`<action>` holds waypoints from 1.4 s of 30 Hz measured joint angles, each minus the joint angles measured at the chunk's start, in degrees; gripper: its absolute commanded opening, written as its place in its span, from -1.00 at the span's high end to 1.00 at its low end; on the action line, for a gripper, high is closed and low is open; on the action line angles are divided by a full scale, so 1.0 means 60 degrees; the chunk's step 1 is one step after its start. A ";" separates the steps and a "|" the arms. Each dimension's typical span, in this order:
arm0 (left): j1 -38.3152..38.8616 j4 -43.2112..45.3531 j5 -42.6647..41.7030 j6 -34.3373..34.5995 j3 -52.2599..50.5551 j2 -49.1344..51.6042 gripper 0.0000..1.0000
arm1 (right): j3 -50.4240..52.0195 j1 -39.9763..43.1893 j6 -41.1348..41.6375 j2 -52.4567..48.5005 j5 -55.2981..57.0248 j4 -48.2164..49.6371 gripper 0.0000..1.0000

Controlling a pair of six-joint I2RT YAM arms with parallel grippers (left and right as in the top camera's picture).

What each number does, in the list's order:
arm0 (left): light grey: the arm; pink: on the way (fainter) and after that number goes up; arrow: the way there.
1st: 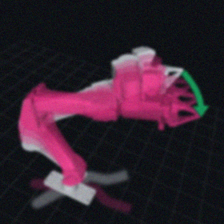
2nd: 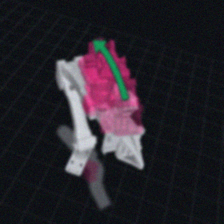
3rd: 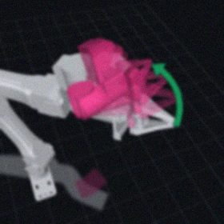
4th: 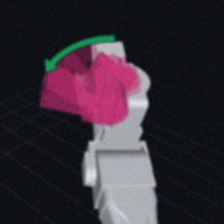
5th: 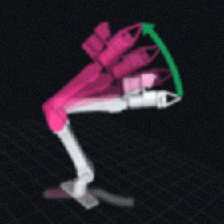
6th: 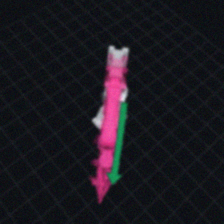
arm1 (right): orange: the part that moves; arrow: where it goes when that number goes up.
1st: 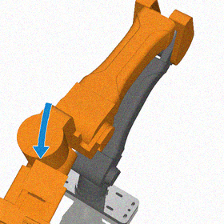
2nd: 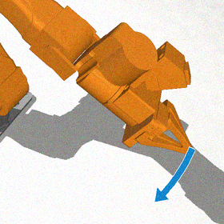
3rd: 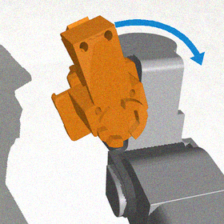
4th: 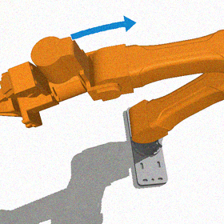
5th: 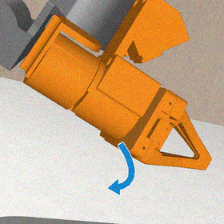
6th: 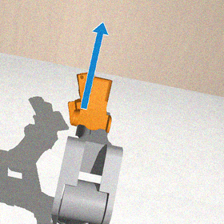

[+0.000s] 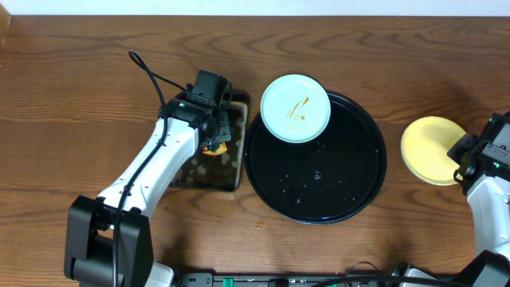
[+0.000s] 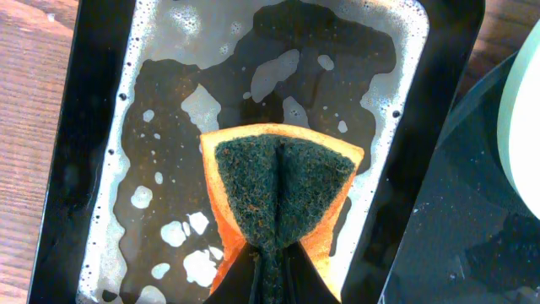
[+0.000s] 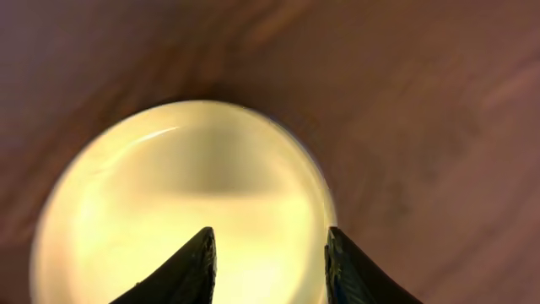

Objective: Clean dirty plates on tray and stack at the side
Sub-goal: 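Set the yellow plate onto the green plate at right, release, then move the right gripper to the rim of the last pale green plate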

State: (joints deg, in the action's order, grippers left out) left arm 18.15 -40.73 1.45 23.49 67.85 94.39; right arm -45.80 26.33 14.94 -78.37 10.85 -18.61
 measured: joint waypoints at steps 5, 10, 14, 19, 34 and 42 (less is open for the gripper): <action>0.0000 0.0004 0.0000 0.0000 0.0000 0.0000 0.85 | -0.0015 -0.0452 -0.0189 0.0000 -0.2310 -0.0029 0.01; 0.0000 0.0004 0.0004 0.0000 0.0000 0.0000 0.85 | -0.0776 -0.1800 -0.0710 -0.0033 -0.3869 -0.1392 -0.20; 0.0000 0.0004 0.0000 0.0000 -0.0004 0.0000 0.85 | -0.2594 -0.2889 -0.1304 -0.0463 -0.4357 -0.3162 -0.23; 0.0000 0.0007 0.0000 0.0000 -0.0004 0.0000 0.85 | -0.4211 -0.3956 -0.1628 -0.1690 -0.4659 -0.3854 -0.29; 0.0000 -0.0033 -0.0055 0.0000 -0.0004 0.0000 0.85 | -0.4248 -0.5501 -0.1118 -0.5788 -0.5362 -0.1253 0.34; 0.0000 -0.0033 -0.0149 0.0000 -0.0004 0.0000 0.85 | -0.4248 -0.5504 -0.0576 -0.6193 -0.5741 -0.0947 0.93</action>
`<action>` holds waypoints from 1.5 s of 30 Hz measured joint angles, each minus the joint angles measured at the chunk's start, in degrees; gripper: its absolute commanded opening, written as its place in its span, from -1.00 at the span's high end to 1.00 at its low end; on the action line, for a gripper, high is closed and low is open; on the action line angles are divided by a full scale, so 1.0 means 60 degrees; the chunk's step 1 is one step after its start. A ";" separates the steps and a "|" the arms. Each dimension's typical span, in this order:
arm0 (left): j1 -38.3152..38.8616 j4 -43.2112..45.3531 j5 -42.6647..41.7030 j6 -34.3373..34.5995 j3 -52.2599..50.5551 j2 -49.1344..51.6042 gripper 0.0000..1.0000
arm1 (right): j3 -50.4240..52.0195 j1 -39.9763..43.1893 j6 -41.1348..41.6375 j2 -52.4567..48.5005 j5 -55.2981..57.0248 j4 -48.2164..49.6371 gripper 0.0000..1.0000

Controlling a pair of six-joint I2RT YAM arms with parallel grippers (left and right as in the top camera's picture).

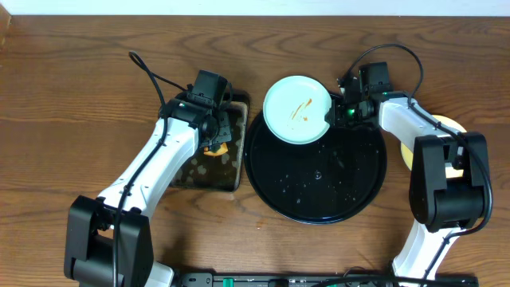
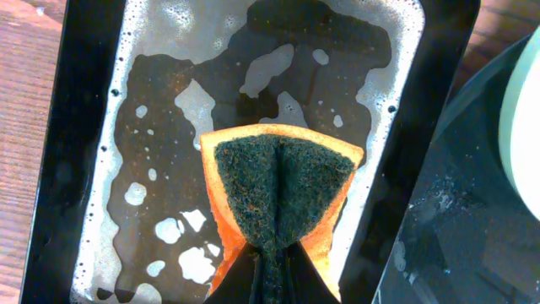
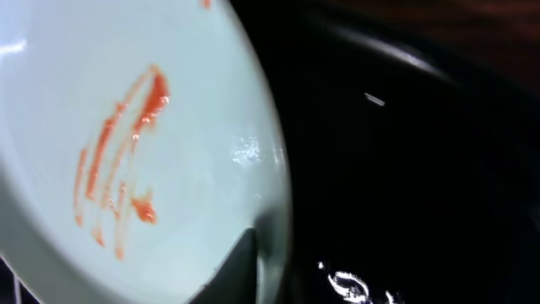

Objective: Clean dirty plates on tray and stack at the side
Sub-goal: 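Move the right gripper to the rim of the last pale green plate, then scrub the pale green plate with the sponge in the left gripper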

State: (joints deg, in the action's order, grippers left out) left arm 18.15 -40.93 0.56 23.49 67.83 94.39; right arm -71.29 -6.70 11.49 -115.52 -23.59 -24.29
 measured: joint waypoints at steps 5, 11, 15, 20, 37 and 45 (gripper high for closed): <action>0.0000 0.0000 -0.0036 0.0000 0.0000 0.0000 0.85 | -0.0004 0.0000 0.0033 0.0000 -0.0069 -0.0703 0.97; 0.0007 0.0328 -0.0565 -0.0375 0.0000 0.0000 0.85 | -0.0036 -0.0004 -0.0229 0.0328 0.0477 -0.2310 0.97; 0.0193 0.1155 -0.1545 -0.0656 0.0000 0.0000 0.85 | -0.0029 -0.0044 -0.0331 0.0743 0.0954 -0.3136 0.98; 0.1045 0.2073 -0.2116 -0.0725 0.0000 0.0000 0.85 | -0.0026 -0.0426 -0.0426 0.0969 0.1202 -0.3829 0.97; 0.3650 0.4462 -0.2379 0.0852 0.0000 0.1756 0.85 | 0.0029 -0.1137 -0.0423 0.0969 0.1268 -0.4229 0.97; 0.4248 0.4921 -0.2473 0.1719 0.0000 0.2641 0.85 | 0.0033 -0.1137 -0.0426 0.0969 0.1275 -0.4237 0.97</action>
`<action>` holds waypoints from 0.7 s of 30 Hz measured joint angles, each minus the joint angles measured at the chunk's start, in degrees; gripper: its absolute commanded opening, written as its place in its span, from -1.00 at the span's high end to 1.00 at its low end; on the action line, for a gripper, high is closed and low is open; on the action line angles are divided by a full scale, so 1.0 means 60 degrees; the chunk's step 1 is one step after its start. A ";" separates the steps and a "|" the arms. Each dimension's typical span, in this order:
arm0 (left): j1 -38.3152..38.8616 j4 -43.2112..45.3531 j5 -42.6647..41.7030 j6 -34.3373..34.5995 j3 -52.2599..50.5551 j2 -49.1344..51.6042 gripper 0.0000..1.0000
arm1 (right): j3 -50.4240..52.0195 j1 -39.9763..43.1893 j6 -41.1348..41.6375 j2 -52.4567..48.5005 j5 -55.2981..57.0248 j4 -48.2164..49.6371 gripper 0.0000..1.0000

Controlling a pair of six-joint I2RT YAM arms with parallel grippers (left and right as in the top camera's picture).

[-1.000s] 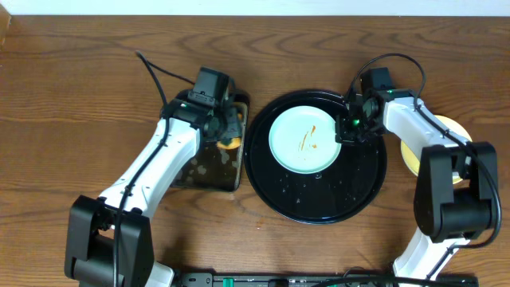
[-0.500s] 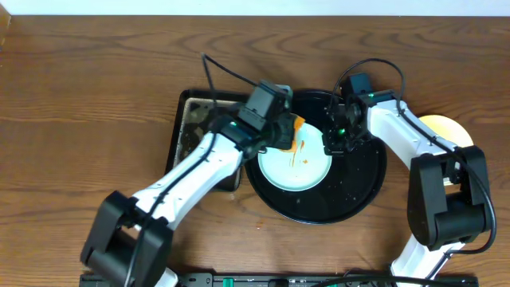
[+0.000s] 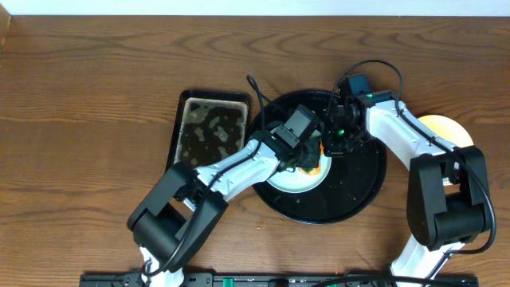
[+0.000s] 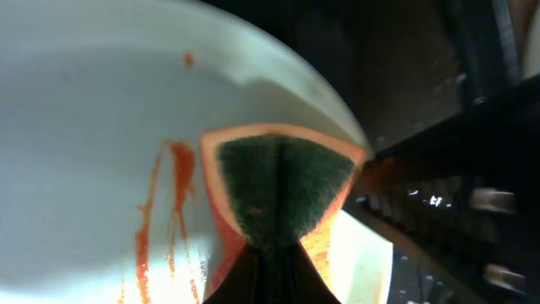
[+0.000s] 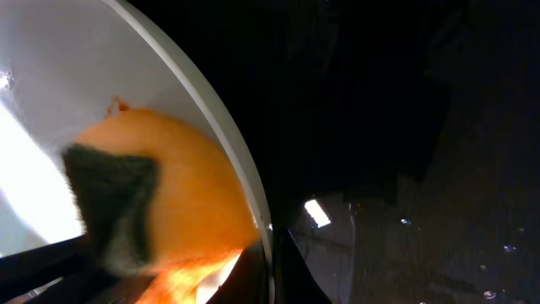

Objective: Clean dirty plates on tray and stack at the side
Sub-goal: 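Scrub the pale green plate with the sponge in the left gripper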

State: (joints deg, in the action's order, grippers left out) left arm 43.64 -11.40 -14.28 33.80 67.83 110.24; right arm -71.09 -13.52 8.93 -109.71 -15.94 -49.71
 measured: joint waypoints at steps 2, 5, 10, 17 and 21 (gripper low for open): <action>0.0015 -0.0164 0.0044 0.0120 0.0004 0.0102 0.85 | 0.0029 0.0000 0.0004 0.0000 0.0036 -0.0040 0.98; -0.0007 -0.0860 0.0415 0.0171 0.0029 0.0102 0.85 | 0.0066 -0.0004 0.0004 0.0000 0.0029 -0.0066 0.98; -0.0248 -0.1763 0.0903 0.0197 0.0076 0.0095 0.85 | 0.0066 -0.0029 0.0004 0.0000 -0.0044 -0.0062 0.98; -0.0922 -0.2481 0.1169 0.0098 0.0084 -0.0113 0.85 | 0.0066 -0.0029 0.0004 0.0000 -0.0018 -0.0069 0.98; -0.1038 -0.2892 0.1424 -0.0157 0.0029 -0.0415 0.86 | 0.0066 -0.0029 0.0004 0.0000 -0.0007 -0.0069 0.98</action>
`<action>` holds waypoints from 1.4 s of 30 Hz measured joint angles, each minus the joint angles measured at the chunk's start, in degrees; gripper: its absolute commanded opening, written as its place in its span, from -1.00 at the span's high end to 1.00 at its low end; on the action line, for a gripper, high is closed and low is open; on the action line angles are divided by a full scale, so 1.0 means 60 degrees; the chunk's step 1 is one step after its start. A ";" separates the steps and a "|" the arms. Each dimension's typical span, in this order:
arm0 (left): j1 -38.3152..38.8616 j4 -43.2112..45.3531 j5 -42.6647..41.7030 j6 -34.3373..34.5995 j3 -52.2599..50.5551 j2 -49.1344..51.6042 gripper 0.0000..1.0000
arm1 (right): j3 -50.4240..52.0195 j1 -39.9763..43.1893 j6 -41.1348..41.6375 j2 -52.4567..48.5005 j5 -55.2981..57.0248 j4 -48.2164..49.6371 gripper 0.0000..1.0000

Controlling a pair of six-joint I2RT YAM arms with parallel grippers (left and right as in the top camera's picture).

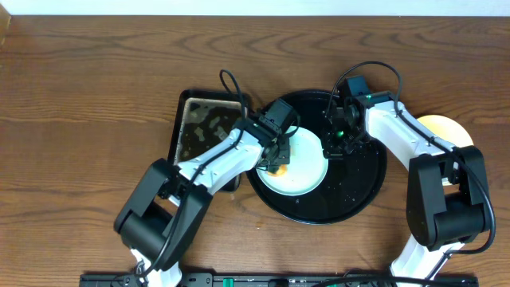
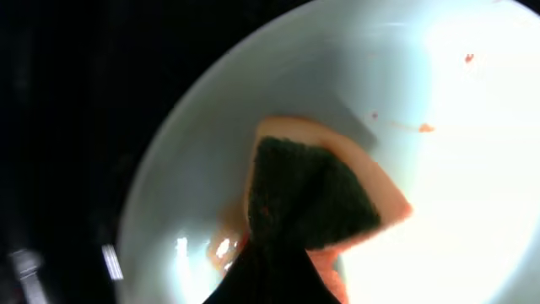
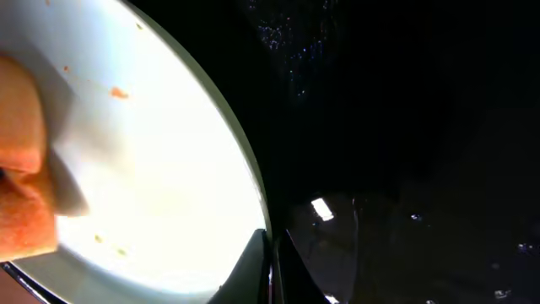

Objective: Clean dirty plates on tray and stack at the side

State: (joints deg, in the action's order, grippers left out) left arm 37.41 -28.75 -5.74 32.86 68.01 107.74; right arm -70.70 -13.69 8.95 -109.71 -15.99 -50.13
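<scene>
A pale green plate lies inside the round black tray, a few red specks still on it. My left gripper is shut on an orange sponge with a dark green scrub side, pressed on the plate's left part. My right gripper is shut on the plate's right rim. In the right wrist view the orange sponge shows at the left edge. A yellow plate lies on the table right of the tray.
A rectangular black basin of soapy water stands left of the tray. Both arms cross over the tray's upper half. The table top is brown wood.
My left gripper has moved with the sponge from the plate's right side to its left part. The red streaks are mostly gone. The right gripper still holds the rim.
First my left gripper held the sponge in the soapy basin while the right hovered open over the yellow plate. Then the right gripper was at the smeared green plate's rim. Later the plate lay mid-tray with the sponge on its streaks, now only specks.
</scene>
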 measured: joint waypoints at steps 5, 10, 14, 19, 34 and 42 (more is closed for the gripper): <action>-0.0018 -0.0229 0.0517 -0.0455 -0.0025 -0.0878 0.85 | 0.0000 0.0000 0.0000 0.0000 0.0007 0.0004 0.67; -0.0229 -0.0692 0.1235 -0.0568 -0.0025 -0.2218 0.85 | 0.0000 -0.0004 0.0033 0.0000 0.0200 0.0055 0.63; -0.0798 -0.1053 0.1512 -0.0699 -0.0025 -0.2670 0.85 | 0.0000 -0.0004 0.0033 0.0000 0.0255 0.0087 0.66; -0.1971 -0.1421 0.1687 -0.0732 -0.0029 -0.2652 0.85 | 0.0000 -0.0007 0.0033 0.0000 0.0270 0.0222 0.64; -0.3289 -0.1417 0.1665 -0.1377 -0.0029 -0.1198 0.85 | 0.0823 -0.0288 0.0178 0.0160 0.0055 0.1585 0.97; -0.3515 -0.1373 0.1657 -0.1687 -0.0029 -0.0226 0.31 | 0.0845 -0.0295 0.0182 0.0277 0.0295 0.1566 0.98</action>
State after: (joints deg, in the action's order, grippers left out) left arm 16.32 -36.99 4.21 22.74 67.83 106.39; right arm -65.63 -15.46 10.04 -108.05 -14.22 -40.73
